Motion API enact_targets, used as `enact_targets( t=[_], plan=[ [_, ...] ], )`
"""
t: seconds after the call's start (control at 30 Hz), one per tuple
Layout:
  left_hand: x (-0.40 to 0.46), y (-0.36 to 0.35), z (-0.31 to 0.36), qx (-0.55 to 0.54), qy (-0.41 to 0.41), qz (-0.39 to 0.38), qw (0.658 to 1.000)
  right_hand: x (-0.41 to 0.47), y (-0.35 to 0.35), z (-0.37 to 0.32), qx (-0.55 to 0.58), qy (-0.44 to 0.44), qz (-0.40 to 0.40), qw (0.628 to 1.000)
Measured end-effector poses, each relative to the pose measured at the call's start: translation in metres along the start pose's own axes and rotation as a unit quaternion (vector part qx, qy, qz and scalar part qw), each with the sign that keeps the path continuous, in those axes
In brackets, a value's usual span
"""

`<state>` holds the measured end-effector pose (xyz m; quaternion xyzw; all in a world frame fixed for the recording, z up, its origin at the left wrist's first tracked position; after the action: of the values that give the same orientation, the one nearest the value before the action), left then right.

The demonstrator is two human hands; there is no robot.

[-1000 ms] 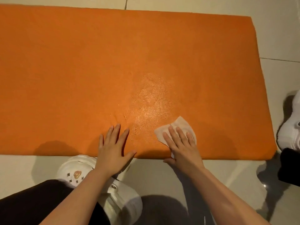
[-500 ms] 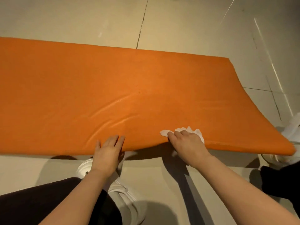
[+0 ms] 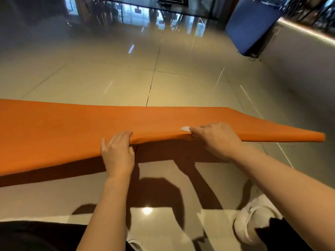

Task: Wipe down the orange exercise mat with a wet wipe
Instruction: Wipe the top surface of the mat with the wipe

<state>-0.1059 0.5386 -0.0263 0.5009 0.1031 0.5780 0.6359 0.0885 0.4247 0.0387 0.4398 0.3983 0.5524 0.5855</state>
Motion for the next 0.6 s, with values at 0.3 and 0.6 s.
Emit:
enact_targets(
  t=[0.3,0.6],
  plan=[
    [-0.019,-0.053,0.164,-0.111,-0.203,-0.002,0.973,-0.107,-0.022,0.147,0.018,-0.068,-0.061,0.996],
    [-0.079,-0.147,0.192,-0.152,-0.177,-0.138,0.962,-0.148,-0.084,0.172,-0.011,-0.077,-0.149,0.986]
  ],
)
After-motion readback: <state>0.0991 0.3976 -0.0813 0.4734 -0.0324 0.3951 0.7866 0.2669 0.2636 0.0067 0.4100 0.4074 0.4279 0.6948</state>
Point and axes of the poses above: each hand's wrist, its own x-axis towards the middle knuckle, its own y-axis out of the back of the hand, z = x × y, the point moved 10 cm from there along x, towards the middle knuckle, and after that the axes turned 2 degrees about -z, right-handed, at the moved point
